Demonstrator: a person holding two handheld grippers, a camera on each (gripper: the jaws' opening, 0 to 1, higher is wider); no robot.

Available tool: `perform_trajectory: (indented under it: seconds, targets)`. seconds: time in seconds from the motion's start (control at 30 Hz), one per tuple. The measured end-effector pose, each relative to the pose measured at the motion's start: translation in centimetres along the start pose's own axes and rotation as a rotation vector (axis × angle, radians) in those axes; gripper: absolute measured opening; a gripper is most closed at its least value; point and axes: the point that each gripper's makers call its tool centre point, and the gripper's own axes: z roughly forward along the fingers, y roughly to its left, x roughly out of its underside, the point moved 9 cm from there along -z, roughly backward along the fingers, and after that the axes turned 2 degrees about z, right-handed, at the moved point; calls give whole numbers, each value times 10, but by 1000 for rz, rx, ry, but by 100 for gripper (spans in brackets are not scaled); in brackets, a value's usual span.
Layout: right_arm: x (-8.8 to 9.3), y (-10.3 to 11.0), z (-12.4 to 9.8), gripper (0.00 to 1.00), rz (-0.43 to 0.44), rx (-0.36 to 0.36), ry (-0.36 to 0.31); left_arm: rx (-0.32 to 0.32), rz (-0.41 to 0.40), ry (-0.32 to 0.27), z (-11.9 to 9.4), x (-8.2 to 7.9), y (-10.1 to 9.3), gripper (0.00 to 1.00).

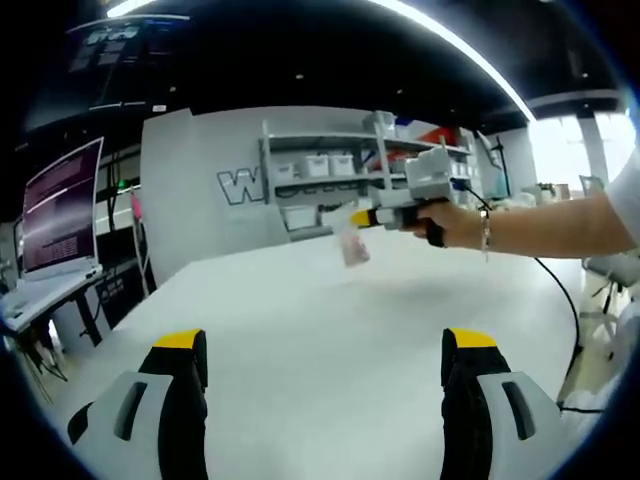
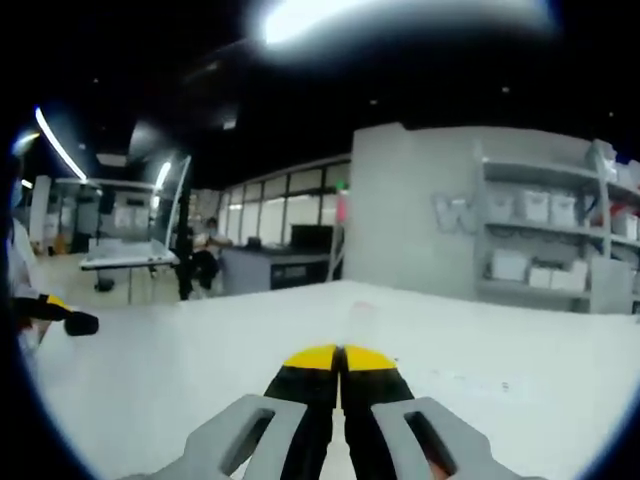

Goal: Open the resealable bag by pulling the two sides of the seal apart until the entire bag opening is separated and visibly accessible.

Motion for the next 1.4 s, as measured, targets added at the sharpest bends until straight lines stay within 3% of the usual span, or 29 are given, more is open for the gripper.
perform_trajectory:
  seconds: [1.4]
  targets:
    - [8,29,-60,0,-20,-31,-30,9,10,-2,-3,-3,-9,95]
